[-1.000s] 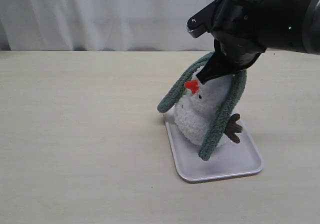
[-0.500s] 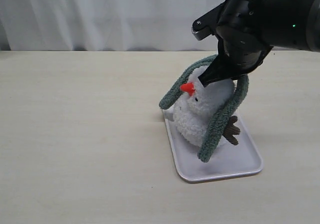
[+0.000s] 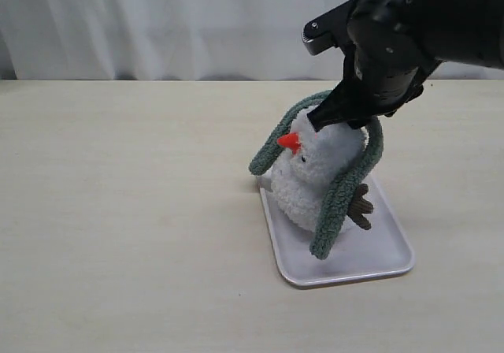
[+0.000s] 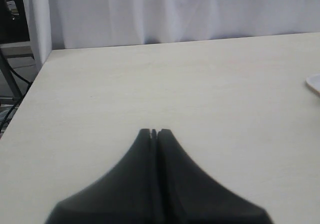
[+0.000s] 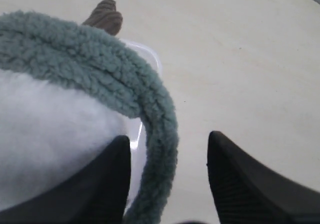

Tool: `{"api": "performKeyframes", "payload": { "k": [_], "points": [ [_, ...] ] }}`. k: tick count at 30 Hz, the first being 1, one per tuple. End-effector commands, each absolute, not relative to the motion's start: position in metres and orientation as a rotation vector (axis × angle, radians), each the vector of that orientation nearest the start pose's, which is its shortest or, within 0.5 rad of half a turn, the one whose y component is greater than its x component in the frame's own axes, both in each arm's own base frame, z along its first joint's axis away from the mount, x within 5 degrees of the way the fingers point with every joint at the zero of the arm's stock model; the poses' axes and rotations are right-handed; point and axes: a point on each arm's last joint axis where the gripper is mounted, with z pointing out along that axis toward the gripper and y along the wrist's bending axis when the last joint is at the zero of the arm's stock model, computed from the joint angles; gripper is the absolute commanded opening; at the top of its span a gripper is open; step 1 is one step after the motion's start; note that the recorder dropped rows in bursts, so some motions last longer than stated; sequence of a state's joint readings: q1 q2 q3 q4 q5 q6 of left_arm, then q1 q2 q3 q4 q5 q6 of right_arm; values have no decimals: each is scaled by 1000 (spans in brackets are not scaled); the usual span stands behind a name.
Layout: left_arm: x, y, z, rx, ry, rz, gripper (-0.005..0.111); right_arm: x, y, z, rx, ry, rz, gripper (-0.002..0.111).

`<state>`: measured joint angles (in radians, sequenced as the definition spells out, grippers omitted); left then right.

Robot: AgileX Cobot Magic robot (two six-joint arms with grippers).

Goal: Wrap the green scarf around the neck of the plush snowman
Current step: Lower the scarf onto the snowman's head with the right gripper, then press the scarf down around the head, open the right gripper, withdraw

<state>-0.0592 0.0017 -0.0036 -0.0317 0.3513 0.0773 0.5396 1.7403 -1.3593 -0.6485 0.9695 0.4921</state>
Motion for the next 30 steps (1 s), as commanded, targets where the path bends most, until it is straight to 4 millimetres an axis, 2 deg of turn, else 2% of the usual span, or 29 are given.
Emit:
{"api": "performKeyframes", "payload": {
  "k": [1,5,8,10,13,15,22,30],
  "points": [
    [54,-4,183,106,1815,-21,0,326,148,295,-439,2511,-371,46],
    [53,-4,183,106,1819,-21,0,317,148,306,-472,2517,-286,46],
    [53,-4,183,106,1819,-21,0,309,156,306,-602,2557,-162,47],
    [53,-4,183,106,1819,-21,0,307,162,304,-657,2567,-89,57],
    [53,-4,183,106,1819,-21,0,310,164,299,-658,2571,-77,74],
    [53,-4,183,106,1819,-21,0,312,165,294,-652,2582,-94,78],
    [53,-4,183,106,1819,-21,0,326,169,277,-589,2575,-125,79],
    [53,-4,183,106,1819,-21,0,334,171,257,-626,2619,-192,78]
  ]
}}
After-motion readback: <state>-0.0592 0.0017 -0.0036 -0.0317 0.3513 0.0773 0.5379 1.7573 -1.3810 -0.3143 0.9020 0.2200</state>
